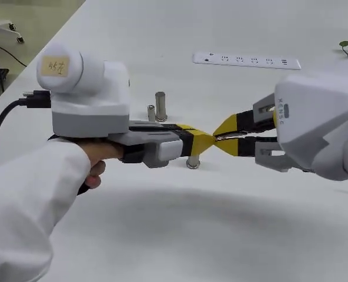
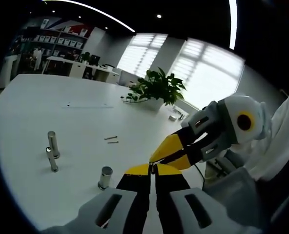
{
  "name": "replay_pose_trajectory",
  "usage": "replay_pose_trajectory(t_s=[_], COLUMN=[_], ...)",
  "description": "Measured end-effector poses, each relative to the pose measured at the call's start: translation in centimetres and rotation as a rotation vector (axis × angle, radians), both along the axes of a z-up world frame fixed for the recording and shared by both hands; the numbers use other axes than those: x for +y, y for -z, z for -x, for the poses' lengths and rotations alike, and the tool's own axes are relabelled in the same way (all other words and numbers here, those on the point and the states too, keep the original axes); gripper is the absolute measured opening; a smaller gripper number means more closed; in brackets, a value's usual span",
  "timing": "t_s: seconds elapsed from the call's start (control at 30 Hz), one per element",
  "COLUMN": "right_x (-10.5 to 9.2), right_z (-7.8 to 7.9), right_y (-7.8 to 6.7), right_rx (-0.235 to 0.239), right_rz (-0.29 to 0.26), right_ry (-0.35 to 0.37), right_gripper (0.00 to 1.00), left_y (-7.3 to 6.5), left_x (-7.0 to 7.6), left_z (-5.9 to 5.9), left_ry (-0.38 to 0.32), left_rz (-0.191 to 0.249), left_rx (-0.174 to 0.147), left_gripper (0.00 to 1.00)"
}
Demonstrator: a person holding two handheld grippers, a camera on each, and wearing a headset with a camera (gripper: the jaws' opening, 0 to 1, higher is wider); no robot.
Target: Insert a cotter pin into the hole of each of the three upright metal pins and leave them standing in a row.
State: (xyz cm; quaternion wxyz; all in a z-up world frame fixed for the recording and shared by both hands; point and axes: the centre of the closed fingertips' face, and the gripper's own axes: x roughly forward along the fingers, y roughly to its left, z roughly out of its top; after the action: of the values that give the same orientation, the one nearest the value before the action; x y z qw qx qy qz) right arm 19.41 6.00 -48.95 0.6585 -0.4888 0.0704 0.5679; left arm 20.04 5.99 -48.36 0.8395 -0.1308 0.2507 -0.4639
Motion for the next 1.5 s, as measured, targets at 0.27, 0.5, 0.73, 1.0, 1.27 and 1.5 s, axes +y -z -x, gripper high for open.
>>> replay_pose_trajectory(t_s=[0.27, 0.5, 0.73, 1.0, 1.27, 1.5], right_x=[-0.1, 0.0, -0.1, 0.4, 1.1, 1.5], right_z=[-0.3, 0.3, 0.3, 2.3, 3.4, 4.5], right_y=[0.3, 0.9, 1.2, 0.6, -0.2, 0.1], right_rx=[0.073, 0.348, 0.507, 0.685, 0.713, 0.723], right_rz=[-0.063, -0.202, -0.256, -0.322, -0.351, -0.329], right_ry=[0.062, 0.131, 0.149, 0.12, 0.084, 0.053], right_gripper=[0.17, 0.21, 0.21, 0.19, 0.15, 0.1], left_y=[0.4, 0.1, -0.5, -1.2, -1.4, -1.4], left_x=[0.6, 1.4, 1.8, 1.6, 1.5, 1.4], left_z=[0.4, 0.7, 1.4, 2.4, 3.7, 4.5], left_ry=[0.008, 0.028, 0.087, 0.167, 0.225, 0.253], left_rz=[-0.027, -0.041, -0.072, -0.092, -0.099, -0.091], left_rx=[-0.015, -0.064, -0.165, -0.278, -0.323, -0.324], left_gripper=[0.0, 0.0, 0.0, 0.0, 0.0, 0.0])
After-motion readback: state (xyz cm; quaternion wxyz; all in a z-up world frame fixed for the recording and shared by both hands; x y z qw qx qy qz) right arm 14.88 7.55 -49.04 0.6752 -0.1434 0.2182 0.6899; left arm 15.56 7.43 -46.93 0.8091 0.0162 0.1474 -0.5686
